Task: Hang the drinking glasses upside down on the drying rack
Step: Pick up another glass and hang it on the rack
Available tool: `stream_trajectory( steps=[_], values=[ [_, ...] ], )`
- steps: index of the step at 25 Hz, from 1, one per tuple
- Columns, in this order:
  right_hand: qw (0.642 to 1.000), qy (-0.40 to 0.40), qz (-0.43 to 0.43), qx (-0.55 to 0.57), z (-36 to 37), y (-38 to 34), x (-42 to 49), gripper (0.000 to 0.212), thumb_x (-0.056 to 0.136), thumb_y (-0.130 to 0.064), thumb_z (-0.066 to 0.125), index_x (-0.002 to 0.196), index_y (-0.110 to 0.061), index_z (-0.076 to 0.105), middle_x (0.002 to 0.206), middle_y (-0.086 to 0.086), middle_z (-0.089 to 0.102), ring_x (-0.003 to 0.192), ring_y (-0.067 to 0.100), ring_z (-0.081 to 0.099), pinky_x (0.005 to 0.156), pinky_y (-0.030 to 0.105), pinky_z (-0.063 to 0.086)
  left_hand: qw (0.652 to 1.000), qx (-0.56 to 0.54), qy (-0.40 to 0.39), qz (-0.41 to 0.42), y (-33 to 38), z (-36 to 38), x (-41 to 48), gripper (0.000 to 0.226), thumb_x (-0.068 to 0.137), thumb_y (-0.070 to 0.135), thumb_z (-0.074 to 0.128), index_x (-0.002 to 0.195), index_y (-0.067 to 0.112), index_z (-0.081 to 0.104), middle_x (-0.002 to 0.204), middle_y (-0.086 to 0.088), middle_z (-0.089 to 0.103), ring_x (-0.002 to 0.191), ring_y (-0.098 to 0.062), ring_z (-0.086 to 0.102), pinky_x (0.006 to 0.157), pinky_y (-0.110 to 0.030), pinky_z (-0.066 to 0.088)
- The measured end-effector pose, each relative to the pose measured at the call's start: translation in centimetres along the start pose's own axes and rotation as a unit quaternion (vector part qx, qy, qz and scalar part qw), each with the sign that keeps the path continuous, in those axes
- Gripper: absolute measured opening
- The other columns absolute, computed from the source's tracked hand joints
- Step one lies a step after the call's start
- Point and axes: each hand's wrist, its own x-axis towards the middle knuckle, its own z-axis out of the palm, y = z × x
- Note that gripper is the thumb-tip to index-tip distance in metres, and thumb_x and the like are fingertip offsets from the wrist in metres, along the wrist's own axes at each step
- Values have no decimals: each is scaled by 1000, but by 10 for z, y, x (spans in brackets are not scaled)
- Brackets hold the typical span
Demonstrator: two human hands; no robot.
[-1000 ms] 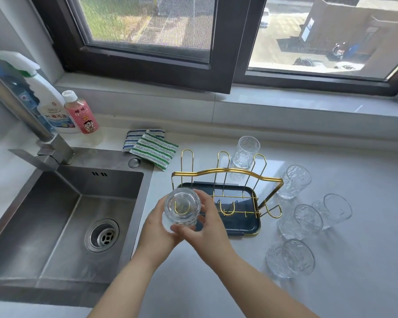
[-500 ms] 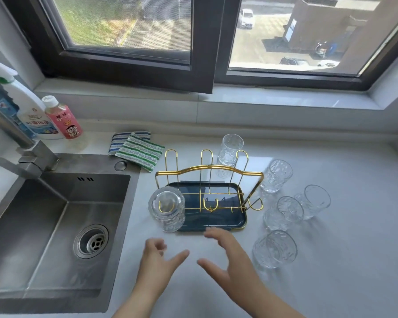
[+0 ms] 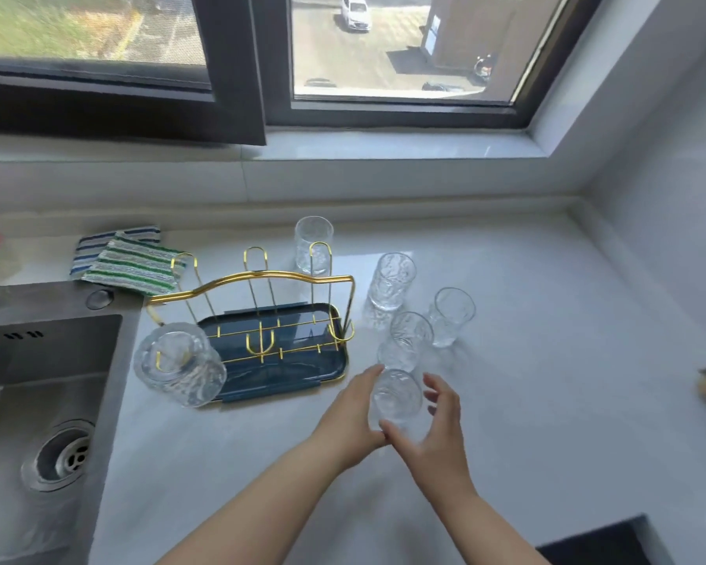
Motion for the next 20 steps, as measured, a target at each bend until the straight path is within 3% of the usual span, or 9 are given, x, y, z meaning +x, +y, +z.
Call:
stream_trajectory(
  steps=[5,8,11,13,15,17,18,20],
  values=[
    [991,-106,41,69,-8,4,8,72,68,-14,78,125,-30,37,126,-17,47,118,-2,45,102,24,36,998,-42,43,2,-2,9,7,75,60,15,77,123,32,42,126,6,55,115,-14,53,97,-33,44],
    [985,-151,40,73,-17,5,9,71,69,-22,79,125,-34,37,128,-21,46,120,-8,41,101,18,32,996,-67,64,-6,4,3,-5,67,56,22,80,106,48,43,108,20,60,101,-4,56,81,-13,45],
    [968,-202,76,129,-25,-1,7,61,72,-37,73,124,-34,42,132,-15,47,125,0,42,102,24,33,989,-109,102,-10,14,-11,-25,66,51,31,81,105,47,46,100,28,61,97,9,55,73,-1,40],
    [922,-239,156,260,-23,-8,3,52,75,-46,59,123,-30,48,130,-5,56,119,12,53,100,31,41,980,-143,135,0,21,-23,-41,66,50,33,81,104,48,47,104,32,59,98,11,54,74,1,39],
    [830,-284,251,409,-19,-19,-2,52,81,-48,54,125,-21,52,128,7,60,115,25,59,98,41,46,972,-179,153,17,27,-33,-56,65,52,28,82,104,46,48,108,30,58,103,7,56,78,-2,40],
    [758,-335,272,490,-15,-36,-7,51,85,-45,57,127,-17,52,131,13,57,119,34,55,99,45,47,964,-213,153,34,32,-42,-71,63,55,23,82,105,42,50,111,26,59,109,2,56,82,-7,44],
    [738,-354,259,513,-13,-45,-8,50,85,-39,60,128,-16,51,133,14,55,121,36,52,100,45,45,962,-220,156,40,32,-46,-79,63,55,20,82,105,41,50,112,25,59,110,0,56,82,-10,45],
    [744,-374,205,514,-11,-64,-11,51,82,-29,65,128,-16,49,133,15,55,120,38,52,100,45,45,962,-208,173,45,31,-58,-95,67,55,18,83,108,41,49,112,19,61,111,-5,56,85,-16,48]
  ],
)
